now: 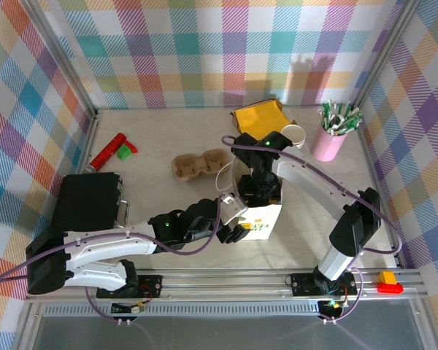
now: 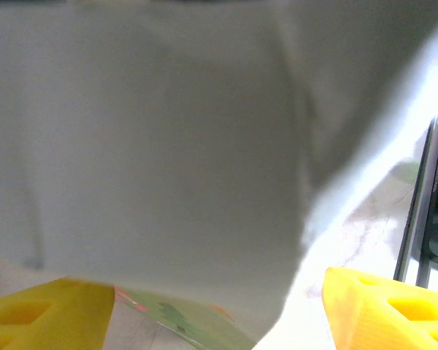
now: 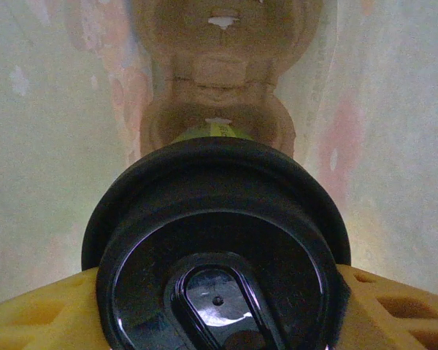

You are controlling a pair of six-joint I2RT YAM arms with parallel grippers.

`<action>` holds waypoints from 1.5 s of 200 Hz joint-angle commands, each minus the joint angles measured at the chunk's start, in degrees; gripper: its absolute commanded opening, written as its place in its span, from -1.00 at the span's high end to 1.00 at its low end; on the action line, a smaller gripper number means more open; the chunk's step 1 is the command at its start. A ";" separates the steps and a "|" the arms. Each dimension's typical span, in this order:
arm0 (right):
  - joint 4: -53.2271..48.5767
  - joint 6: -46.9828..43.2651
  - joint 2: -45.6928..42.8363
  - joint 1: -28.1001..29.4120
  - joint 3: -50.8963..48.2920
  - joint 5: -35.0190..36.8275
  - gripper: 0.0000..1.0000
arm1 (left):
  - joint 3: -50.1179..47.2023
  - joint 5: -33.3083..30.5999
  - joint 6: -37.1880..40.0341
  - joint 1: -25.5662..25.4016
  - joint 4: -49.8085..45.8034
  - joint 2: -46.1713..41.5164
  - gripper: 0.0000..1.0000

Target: Pack the takeout coffee

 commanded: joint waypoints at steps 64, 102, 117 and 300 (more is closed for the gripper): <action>1.83 -0.38 1.13 -0.24 -2.61 -1.33 0.07 | -0.29 -0.41 0.21 0.67 1.68 0.43 -0.49; 2.87 -0.47 1.38 -0.33 -3.90 -1.67 0.07 | -0.33 -0.49 0.21 0.73 1.72 0.34 -0.49; 3.14 -0.42 1.35 -0.42 -4.28 -1.73 0.07 | -0.20 -0.41 0.25 0.73 1.76 0.33 -0.49; 5.84 -0.53 2.05 -0.68 -6.27 -1.73 0.10 | 0.15 -0.57 0.58 0.73 1.86 0.69 -0.49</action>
